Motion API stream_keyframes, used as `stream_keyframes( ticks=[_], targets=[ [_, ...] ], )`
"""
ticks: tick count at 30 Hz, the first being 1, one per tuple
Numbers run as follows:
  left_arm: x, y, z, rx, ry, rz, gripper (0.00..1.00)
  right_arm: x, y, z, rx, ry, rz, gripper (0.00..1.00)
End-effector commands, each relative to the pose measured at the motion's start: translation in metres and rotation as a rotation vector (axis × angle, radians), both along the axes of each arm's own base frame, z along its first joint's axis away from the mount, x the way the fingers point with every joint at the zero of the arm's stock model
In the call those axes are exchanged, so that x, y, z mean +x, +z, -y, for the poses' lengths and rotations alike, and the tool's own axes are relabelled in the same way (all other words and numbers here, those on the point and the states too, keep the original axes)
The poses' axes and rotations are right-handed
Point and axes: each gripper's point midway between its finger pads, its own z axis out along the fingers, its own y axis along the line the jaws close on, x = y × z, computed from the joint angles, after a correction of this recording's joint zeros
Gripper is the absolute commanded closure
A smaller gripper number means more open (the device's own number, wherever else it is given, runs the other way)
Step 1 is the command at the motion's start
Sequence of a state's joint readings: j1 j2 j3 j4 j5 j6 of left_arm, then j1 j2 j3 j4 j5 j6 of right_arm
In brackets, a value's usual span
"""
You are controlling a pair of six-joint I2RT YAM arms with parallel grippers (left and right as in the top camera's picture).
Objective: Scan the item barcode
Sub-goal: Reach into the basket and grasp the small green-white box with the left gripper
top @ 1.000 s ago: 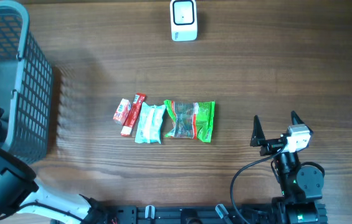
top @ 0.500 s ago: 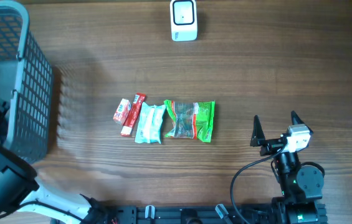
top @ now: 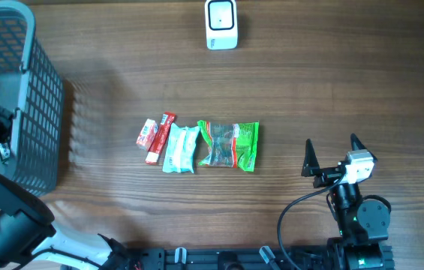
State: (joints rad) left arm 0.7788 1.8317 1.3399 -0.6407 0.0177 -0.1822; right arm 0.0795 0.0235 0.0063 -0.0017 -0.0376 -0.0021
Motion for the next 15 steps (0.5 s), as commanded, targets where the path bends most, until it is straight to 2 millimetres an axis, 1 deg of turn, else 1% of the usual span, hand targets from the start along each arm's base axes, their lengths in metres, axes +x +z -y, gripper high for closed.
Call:
stream_keyframes(
  ticks=[1, 2, 4, 5, 6, 8, 9, 10, 11, 12, 13, 14, 15],
  targets=[
    [-0.010, -0.010, -0.008, 0.030, -0.037, -0.068, 0.14, 0.000, 0.001, -0.002, 0.003, 0.010, 0.004, 0.00],
    [-0.012, -0.015, -0.009, 0.020, -0.033, -0.076, 0.13, 0.000, 0.001, -0.002, 0.003, 0.010, 0.004, 0.00],
    [-0.016, -0.033, -0.011, -0.011, -0.025, -0.105, 0.13, 0.000, 0.001, -0.002, 0.003, 0.010, 0.004, 0.00],
    [-0.019, -0.040, -0.011, -0.023, -0.021, -0.116, 0.14, 0.000, 0.001, -0.002, 0.003, 0.010, 0.004, 0.02],
    [-0.021, -0.050, -0.012, -0.040, -0.016, -0.131, 0.20, 0.000, 0.001, -0.002, 0.003, 0.010, 0.004, 0.00],
    [-0.023, -0.059, -0.014, -0.053, -0.010, -0.141, 0.34, 0.000, 0.001, -0.002, 0.004, 0.010, 0.004, 0.00],
    [-0.023, -0.061, -0.014, -0.059, -0.010, -0.139, 0.54, 0.000, 0.001, -0.002, 0.003, 0.010, 0.004, 0.00],
    [-0.019, -0.061, -0.011, -0.076, -0.020, -0.113, 0.72, 0.000, 0.001, -0.002, 0.003, 0.010, 0.004, 0.00],
    [-0.011, -0.059, -0.005, -0.106, -0.040, -0.073, 0.79, 0.000, 0.001, -0.002, 0.003, 0.010, 0.004, 0.00],
    [0.000, -0.056, 0.004, -0.151, -0.069, -0.012, 0.81, 0.000, 0.001, -0.002, 0.003, 0.010, 0.004, 0.00],
    [0.008, -0.049, 0.008, -0.172, -0.087, 0.032, 0.82, 0.000, 0.001, -0.002, 0.003, 0.010, 0.004, 0.00],
    [0.010, -0.044, 0.008, -0.173, -0.086, 0.049, 0.82, 0.000, 0.001, -0.002, 0.003, 0.010, 0.004, 0.00],
    [0.012, -0.033, 0.006, -0.166, -0.069, 0.066, 0.82, 0.000, 0.001, -0.002, 0.003, 0.010, 0.004, 0.00]
  ],
)
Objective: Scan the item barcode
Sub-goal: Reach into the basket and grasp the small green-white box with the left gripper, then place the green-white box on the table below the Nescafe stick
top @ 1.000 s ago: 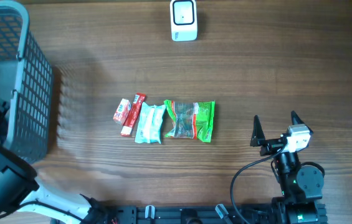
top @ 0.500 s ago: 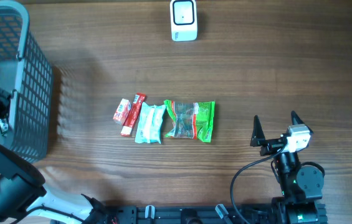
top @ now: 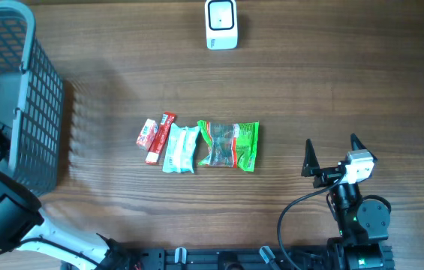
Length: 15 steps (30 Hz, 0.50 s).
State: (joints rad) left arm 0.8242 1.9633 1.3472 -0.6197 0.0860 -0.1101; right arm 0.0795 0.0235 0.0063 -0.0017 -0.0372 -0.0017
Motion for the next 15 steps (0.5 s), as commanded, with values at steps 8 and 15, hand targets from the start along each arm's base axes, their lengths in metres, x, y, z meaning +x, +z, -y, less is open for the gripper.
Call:
stream_keyframes(
  ticks=[8, 15],
  targets=[
    [0.027, 0.265, 0.042, 0.232, 0.014, 0.532, 0.81, 0.000, 0.001, -0.002, 0.003, 0.010, 0.004, 0.00],
    [0.003, 0.300, 0.227, 0.116, -0.384, 0.514, 0.78, 0.000, 0.001, -0.002, 0.003, 0.010, 0.004, 0.00]
  ],
)
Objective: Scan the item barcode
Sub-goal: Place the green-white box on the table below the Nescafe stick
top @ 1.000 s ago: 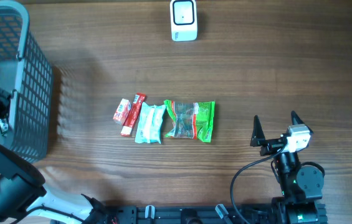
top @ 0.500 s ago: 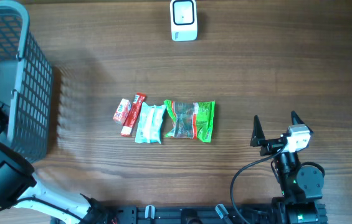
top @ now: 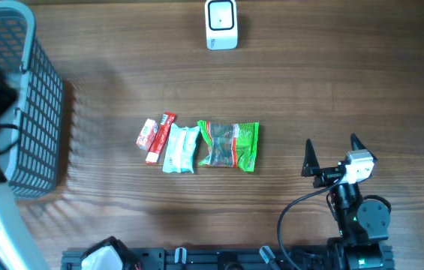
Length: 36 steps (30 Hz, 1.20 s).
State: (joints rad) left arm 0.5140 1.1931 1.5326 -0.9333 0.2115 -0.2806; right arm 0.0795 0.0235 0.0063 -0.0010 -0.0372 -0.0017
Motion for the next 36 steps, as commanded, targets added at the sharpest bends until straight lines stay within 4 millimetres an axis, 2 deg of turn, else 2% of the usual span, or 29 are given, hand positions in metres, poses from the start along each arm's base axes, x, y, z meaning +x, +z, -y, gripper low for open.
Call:
stream_keyframes(
  ticks=[1, 4, 6, 11, 12, 17, 18, 21, 22, 24, 25, 26, 29, 36],
  targets=[
    [0.000, -0.045, 0.071, -0.048, -0.227, -0.191, 0.78, 0.000, 0.001, -0.002, 0.003, 0.010, 0.003, 0.00],
    [-0.010, -0.104, 0.120, -0.092, -0.378, -0.400, 0.76, 0.000, 0.001, -0.002, 0.003, 0.010, 0.003, 0.00],
    [-0.021, -0.161, 0.156, -0.114, -0.492, -0.560, 0.76, 0.000, 0.001, -0.002, 0.003, 0.010, 0.003, 0.01],
    [-0.039, -0.267, 0.211, -0.093, -0.669, -0.721, 0.69, 0.000, 0.001, -0.002, 0.003, 0.010, 0.003, 0.00],
    [-0.038, -0.274, 0.216, -0.086, -0.685, -0.719, 0.69, 0.000, 0.001, -0.002, 0.002, 0.010, 0.003, 0.00],
    [-0.029, -0.287, 0.233, -0.058, -0.738, -0.654, 0.67, 0.000, 0.001, -0.002, 0.003, 0.010, 0.003, 0.00],
    [-0.029, -0.289, 0.234, -0.056, -0.742, -0.650, 0.57, 0.000, 0.001, -0.002, 0.003, 0.010, 0.003, 0.00],
    [-0.028, -0.287, 0.234, -0.055, -0.742, -0.643, 0.41, 0.000, 0.001, -0.002, 0.003, 0.010, 0.003, 0.00],
    [-0.027, -0.282, 0.235, -0.054, -0.743, -0.632, 0.34, 0.000, 0.001, -0.002, 0.003, 0.010, 0.003, 0.00],
    [-0.022, -0.262, 0.236, -0.047, -0.746, -0.587, 0.28, 0.000, 0.001, -0.002, 0.003, 0.010, 0.003, 0.00],
    [-0.020, -0.252, 0.236, -0.044, -0.747, -0.564, 0.17, 0.000, 0.001, -0.002, 0.003, 0.010, 0.003, 0.00],
    [-0.017, -0.240, 0.237, -0.038, -0.748, -0.531, 0.00, 0.000, 0.001, -0.002, 0.002, 0.010, 0.003, 0.00],
    [-0.009, -0.225, 0.233, -0.008, -0.730, -0.467, 0.00, 0.000, 0.001, -0.002, 0.003, 0.010, 0.003, 0.00],
    [-0.007, -0.225, 0.234, -0.006, -0.730, -0.460, 0.00, 0.000, 0.001, -0.002, 0.003, 0.011, 0.003, 0.00]
  ],
)
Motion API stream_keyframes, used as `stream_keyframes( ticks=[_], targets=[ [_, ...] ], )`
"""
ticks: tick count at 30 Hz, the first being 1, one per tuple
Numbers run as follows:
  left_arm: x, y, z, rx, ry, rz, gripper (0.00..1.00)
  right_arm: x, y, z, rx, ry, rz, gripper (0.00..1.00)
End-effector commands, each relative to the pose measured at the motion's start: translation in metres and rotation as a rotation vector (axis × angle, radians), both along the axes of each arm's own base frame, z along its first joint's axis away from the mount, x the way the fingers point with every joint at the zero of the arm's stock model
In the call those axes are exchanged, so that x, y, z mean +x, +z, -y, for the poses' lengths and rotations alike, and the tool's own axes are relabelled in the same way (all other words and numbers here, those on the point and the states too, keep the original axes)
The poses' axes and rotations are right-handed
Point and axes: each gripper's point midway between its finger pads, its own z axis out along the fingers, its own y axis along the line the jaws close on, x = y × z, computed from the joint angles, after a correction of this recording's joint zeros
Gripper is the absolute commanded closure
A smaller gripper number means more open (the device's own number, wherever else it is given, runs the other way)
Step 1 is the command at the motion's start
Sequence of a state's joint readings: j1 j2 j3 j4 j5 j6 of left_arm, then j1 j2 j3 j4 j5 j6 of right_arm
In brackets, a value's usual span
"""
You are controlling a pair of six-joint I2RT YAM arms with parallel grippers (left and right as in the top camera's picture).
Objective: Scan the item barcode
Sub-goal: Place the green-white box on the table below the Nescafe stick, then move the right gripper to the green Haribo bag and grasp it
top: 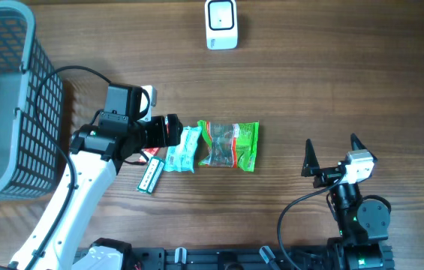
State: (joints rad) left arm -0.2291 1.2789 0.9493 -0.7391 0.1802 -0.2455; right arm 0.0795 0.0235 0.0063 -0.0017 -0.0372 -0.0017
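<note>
Snack packets lie in a row mid-table: a white-teal packet [183,149] and two green packets [230,144]. My left gripper [171,130] sits at the row's left end, its arm covering the spot beside the white-teal packet, where a sliver of red shows. Its jaws are hidden from the overhead view. A small red-green-white packet [150,175] lies apart, just below the arm. The white barcode scanner [221,24] stands at the far edge. My right gripper [333,153] rests open at the near right with nothing in it.
A grey mesh basket [43,97] fills the far left. The left arm [84,187] crosses the table from the near left corner. A black cable [294,217] loops by the right arm's base.
The left arm has gone from the basket at the far left to the left end of the packet row. The two red packets no longer show there; a small packet now lies below the arm.
In all three earlier moments the left arm stood at the far left by the basket, shifting slightly, while the packet row lay untouched. Now that arm is over the row's left end and one small packet lies displaced. The right arm stayed still, open.
</note>
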Motion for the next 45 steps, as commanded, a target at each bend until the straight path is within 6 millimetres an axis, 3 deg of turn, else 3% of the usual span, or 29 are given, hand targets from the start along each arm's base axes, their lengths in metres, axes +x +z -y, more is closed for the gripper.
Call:
stream_keyframes(
  ticks=[1, 3, 4, 5, 6, 7, 9, 11, 13, 15, 17, 18, 20, 23, 25, 26, 27, 28, 29, 36, 39, 41, 45],
  targets=[
    [0.005, 0.007, 0.000, 0.005, 0.001, 0.027, 0.00, 0.000, 0.001, -0.002, 0.003, 0.011, 0.004, 0.00],
    [0.006, 0.007, 0.000, 0.006, 0.002, 0.029, 0.03, -0.001, 0.001, -0.004, 0.041, 0.021, -0.001, 0.00],
    [0.010, 0.009, 0.001, 0.002, 0.002, 0.048, 0.26, -0.001, 0.001, -0.004, 0.127, 0.020, -0.012, 0.00],
    [0.011, 0.010, 0.001, 0.000, 0.002, 0.053, 0.28, -0.001, 0.001, -0.004, 0.169, 0.019, -0.018, 0.00],
    [0.011, 0.010, 0.001, 0.000, 0.002, 0.055, 0.24, -0.001, 0.001, -0.003, 0.199, 0.018, -0.021, 0.00],
    [0.011, 0.010, 0.001, 0.000, 0.002, 0.054, 0.00, -0.001, 0.001, -0.004, 0.241, 0.018, -0.026, 0.00],
    [0.011, 0.010, 0.001, 0.000, 0.002, 0.054, 0.00, -0.001, 0.001, -0.006, 0.366, 0.028, -0.045, 0.00],
    [0.011, 0.010, 0.001, 0.000, 0.002, 0.054, 0.00, -0.006, 0.004, -0.026, 0.336, 0.147, -0.061, 0.00],
    [0.011, 0.010, 0.001, 0.000, 0.002, 0.054, 0.00, -0.009, 0.008, -0.029, 0.330, 0.164, -0.098, 0.00],
    [0.011, 0.010, 0.001, -0.001, 0.003, 0.055, 0.00, -0.013, 0.033, -0.028, 0.310, 0.154, -0.113, 0.00],
    [0.011, 0.010, 0.001, -0.001, 0.002, 0.055, 0.00, -0.015, 0.075, -0.028, 0.288, 0.155, -0.127, 0.00],
    [0.012, 0.011, 0.002, -0.002, 0.002, 0.059, 0.00, -0.014, 0.099, -0.028, 0.287, 0.150, -0.168, 0.00],
    [0.012, 0.011, 0.001, -0.002, 0.003, 0.060, 0.00, -0.009, 0.126, -0.031, 0.260, 0.146, -0.303, 0.00],
    [0.019, 0.010, -0.017, 0.010, 0.159, 0.052, 0.00, 0.001, 0.128, -0.034, 0.194, 0.135, -0.596, 0.00],
    [0.022, 0.010, -0.029, 0.022, 0.215, 0.053, 0.00, 0.015, 0.132, -0.043, 0.229, 0.167, -0.672, 0.00],
    [0.024, 0.010, -0.037, 0.026, 0.240, 0.054, 0.00, 0.018, 0.129, -0.053, 0.248, 0.219, -0.723, 0.00],
    [0.025, 0.009, -0.046, 0.029, 0.266, 0.052, 0.00, 0.017, 0.125, -0.074, 0.285, 0.351, -0.772, 0.11],
    [0.023, 0.007, -0.055, 0.033, 0.293, 0.036, 0.00, 0.018, 0.120, -0.090, 0.299, 0.446, -0.813, 0.34],
    [0.018, 0.004, -0.060, 0.041, 0.307, 0.008, 0.00, 0.018, 0.102, -0.101, 0.279, 0.476, -0.889, 0.45],
    [0.009, -0.001, -0.063, 0.051, 0.313, -0.032, 0.00, -0.007, -0.023, -0.204, 0.127, 0.655, -1.365, 0.54],
    [0.010, -0.001, -0.063, 0.050, 0.313, -0.028, 0.00, -0.009, -0.083, -0.231, 0.032, 0.607, -1.488, 0.54],
    [0.010, -0.001, -0.063, 0.050, 0.313, -0.028, 0.00, -0.002, -0.121, -0.228, -0.063, 0.525, -1.517, 0.53],
    [0.010, -0.001, -0.063, 0.050, 0.313, -0.028, 0.00, 0.013, -0.182, -0.187, -0.231, 0.238, -1.567, 0.52]
  ],
)
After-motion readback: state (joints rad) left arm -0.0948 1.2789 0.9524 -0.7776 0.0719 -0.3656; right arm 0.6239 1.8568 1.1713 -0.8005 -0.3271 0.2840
